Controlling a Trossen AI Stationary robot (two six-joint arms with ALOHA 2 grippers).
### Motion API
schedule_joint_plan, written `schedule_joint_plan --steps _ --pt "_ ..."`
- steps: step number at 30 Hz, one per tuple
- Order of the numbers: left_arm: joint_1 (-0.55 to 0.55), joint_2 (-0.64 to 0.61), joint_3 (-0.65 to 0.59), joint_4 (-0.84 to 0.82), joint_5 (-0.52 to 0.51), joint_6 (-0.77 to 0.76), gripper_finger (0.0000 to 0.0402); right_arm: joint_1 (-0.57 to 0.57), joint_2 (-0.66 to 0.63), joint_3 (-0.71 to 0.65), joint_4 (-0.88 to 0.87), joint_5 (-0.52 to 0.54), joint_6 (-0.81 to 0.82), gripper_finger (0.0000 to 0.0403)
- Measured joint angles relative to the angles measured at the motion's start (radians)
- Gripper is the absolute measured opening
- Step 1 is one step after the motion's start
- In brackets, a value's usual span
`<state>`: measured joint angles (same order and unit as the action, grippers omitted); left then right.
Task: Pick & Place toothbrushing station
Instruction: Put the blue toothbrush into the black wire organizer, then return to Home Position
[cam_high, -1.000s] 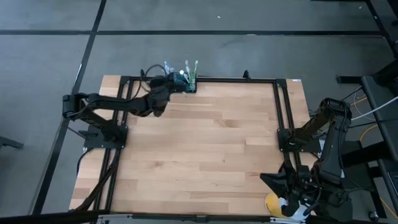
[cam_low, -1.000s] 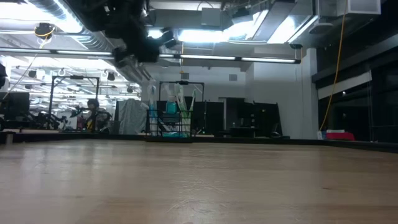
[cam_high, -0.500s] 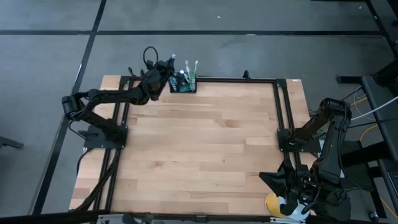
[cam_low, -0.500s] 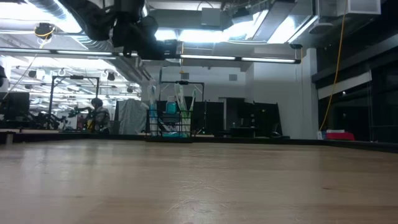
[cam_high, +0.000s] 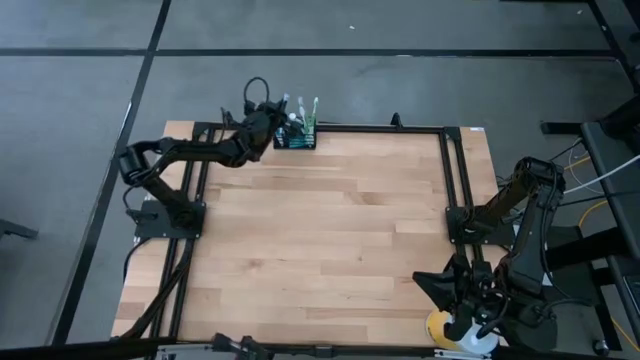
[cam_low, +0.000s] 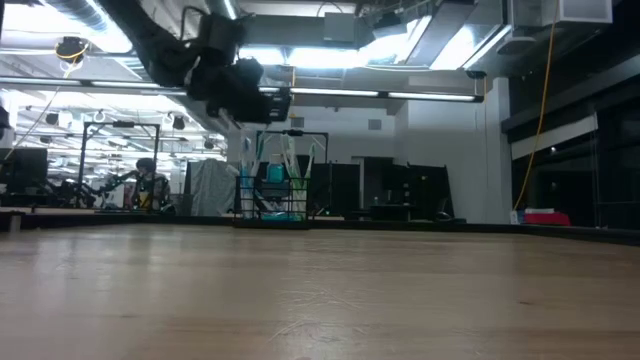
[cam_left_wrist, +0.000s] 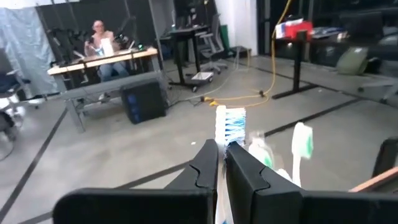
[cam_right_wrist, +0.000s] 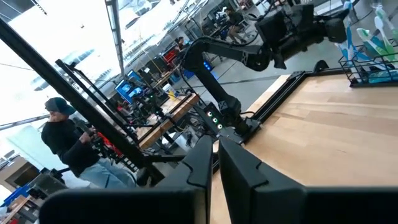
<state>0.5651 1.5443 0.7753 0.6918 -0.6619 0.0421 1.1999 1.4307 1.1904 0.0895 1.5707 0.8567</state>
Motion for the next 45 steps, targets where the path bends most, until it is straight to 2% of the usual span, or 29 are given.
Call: schedule_joint_plan --steps 4,8,11,13,16,22,25,33,38,40,42,45 --pt "-0.025 0.036 -0.010 0.017 -0.047 -0.050 0.0007 0.000 0.000 0.000 0.000 0.000 -0.001 0.0032" --pt "-0.049 0.044 -0.075 0.053 -0.079 -0.127 0.0007 0.000 0.000 0.000 0.000 0.000 -0.005 0.0032" --pt "-0.042 0.042 -0.145 0.169 -0.050 -0.166 0.0007 0.000 0.000 0.000 0.000 0.000 -0.008 0.0032" --pt "-0.026 0.045 -0.193 0.245 0.010 -0.188 0.0006 0.000 0.000 0.000 0.000 0.000 -0.012 0.0032" --pt "-0.018 0.043 -0.237 0.304 0.047 -0.214 0.0010 0.000 0.000 0.000 0.000 0.000 -0.020 0.0032" --pt "-0.061 0.030 -0.276 0.327 0.067 -0.261 0.0061 0.000 0.000 0.000 0.000 0.000 -0.020 0.0032" --pt "-0.092 -0.007 -0.275 0.330 0.067 -0.219 0.0093 0.000 0.000 0.000 0.000 0.000 -0.020 0.0032" --pt "-0.089 -0.211 -0.275 0.280 0.155 -0.034 0.0165 0.000 0.000 0.000 0.000 0.000 -0.012 0.0032" --pt "-0.061 -0.417 -0.275 0.153 0.429 -0.116 0.0181 0.008 -0.032 0.000 -0.024 -0.024 -0.080 0.0032" --pt "-0.067 -0.510 -0.275 0.121 0.519 -0.132 0.0181 0.008 -0.084 0.000 -0.121 -0.066 -0.102 0.0032" --pt "-0.075 -0.602 -0.269 0.046 0.572 -0.128 0.0180 0.008 -0.151 0.000 -0.291 -0.116 -0.077 0.0032" --pt "-0.093 -0.744 -0.204 -0.204 0.592 -0.059 0.0178 0.000 -0.259 0.000 -0.650 -0.187 0.058 0.0032"
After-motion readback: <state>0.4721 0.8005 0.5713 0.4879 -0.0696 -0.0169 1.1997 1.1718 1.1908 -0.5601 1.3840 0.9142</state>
